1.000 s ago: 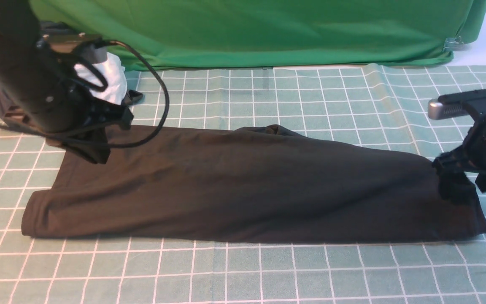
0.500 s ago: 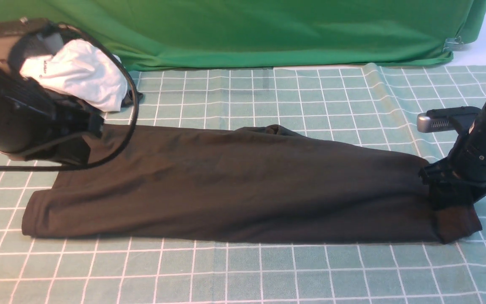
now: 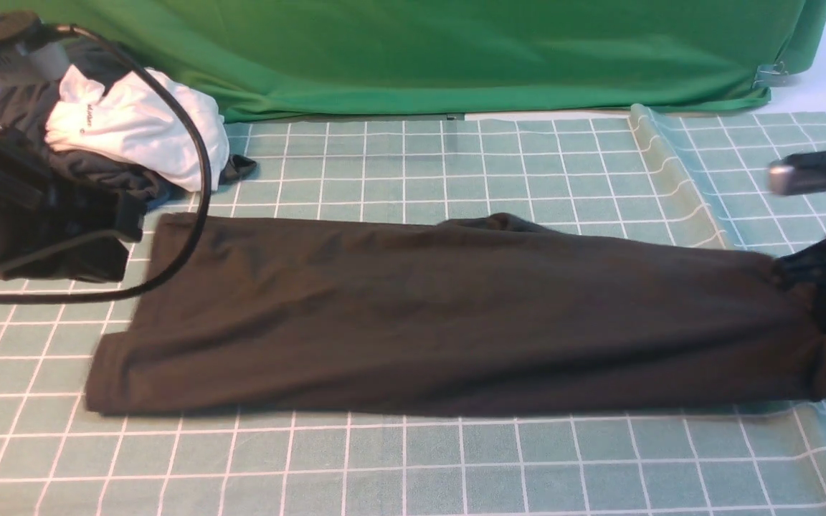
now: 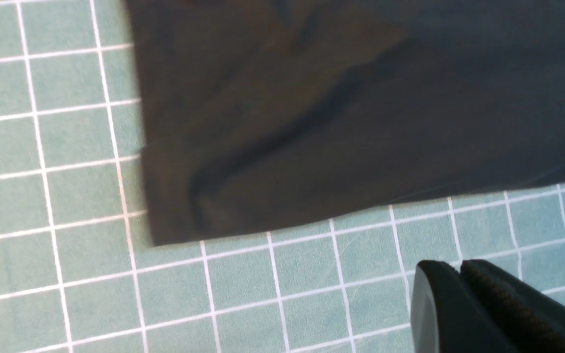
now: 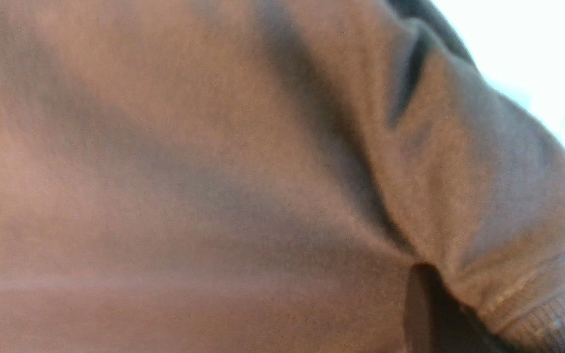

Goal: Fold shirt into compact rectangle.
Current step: 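Pull the folded dark garment lengthwise by its ends to straighten it flat on the table, then fold the right end of the dark garment over onto its left end with the right gripper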

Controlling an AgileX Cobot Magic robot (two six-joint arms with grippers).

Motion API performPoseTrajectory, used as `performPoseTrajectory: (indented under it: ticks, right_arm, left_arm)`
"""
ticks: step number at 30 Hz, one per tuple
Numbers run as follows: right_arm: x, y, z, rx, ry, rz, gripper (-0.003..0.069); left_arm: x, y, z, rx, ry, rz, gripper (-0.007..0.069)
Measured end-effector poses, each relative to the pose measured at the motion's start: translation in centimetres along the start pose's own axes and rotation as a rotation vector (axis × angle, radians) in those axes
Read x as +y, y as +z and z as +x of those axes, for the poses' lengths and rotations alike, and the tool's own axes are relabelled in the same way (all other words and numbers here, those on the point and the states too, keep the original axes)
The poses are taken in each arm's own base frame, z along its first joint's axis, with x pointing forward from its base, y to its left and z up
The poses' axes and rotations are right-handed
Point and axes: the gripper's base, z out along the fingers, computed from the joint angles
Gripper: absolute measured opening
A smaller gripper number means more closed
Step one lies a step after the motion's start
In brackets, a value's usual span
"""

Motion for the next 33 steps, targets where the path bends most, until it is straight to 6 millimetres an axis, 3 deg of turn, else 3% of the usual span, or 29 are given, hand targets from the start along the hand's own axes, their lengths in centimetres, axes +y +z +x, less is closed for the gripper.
performPoseTrajectory:
  ticks: [11, 16, 19, 22, 23, 24, 28, 29, 33]
  right_arm:
    - [-0.1, -1.1, 0.5, 0.045, 0.023, -0.036, 0.0055]
    - [1.6, -3.8, -0.3, 0.017, 0.031, -0.13, 0.0053]
    - [6.1, -6.7, -1.4, -0.059, -0.051, -0.208, 0.0053]
    - [8.8, -7.9, -1.8, -0.097, -0.094, -0.234, 0.0053]
    - [11.5, -8.9, -1.9, -0.132, -0.135, -0.27, 0.0053]
    - [13.0, -9.4, -2.0, -0.152, -0.151, -0.295, 0.0053]
    - [17.4, -10.4, -2.2, -0.185, -0.192, -0.4, 0.0053]
    - [19.3, -10.5, -2.4, -0.186, -0.191, -0.46, 0.0053]
    - [24.6, -9.7, -2.9, -0.156, -0.205, -0.625, 0.0053]
  left_arm:
    - [0.0, 0.1, 0.2, 0.016, 0.0, 0.002, 0.0011]
    - [0.1, -0.1, 0.3, 0.02, 0.005, -0.007, 0.0011]
    - [0.2, -0.2, 0.3, 0.015, 0.004, -0.027, 0.0011]
    - [0.3, -0.2, 0.3, 0.013, 0.003, -0.033, 0.0011]
    - [0.3, -0.2, 0.3, 0.012, 0.002, -0.033, 0.0011]
    - [0.3, -0.2, 0.3, 0.011, 0.002, -0.032, 0.0011]
    - [0.2, -0.2, 0.2, 0.001, -0.005, -0.028, 0.0011]
    - [0.2, -0.2, 0.2, -0.002, -0.01, -0.023, 0.0011]
    - [0.2, -0.2, 0.1, -0.004, -0.011, -0.02, 0.0011]
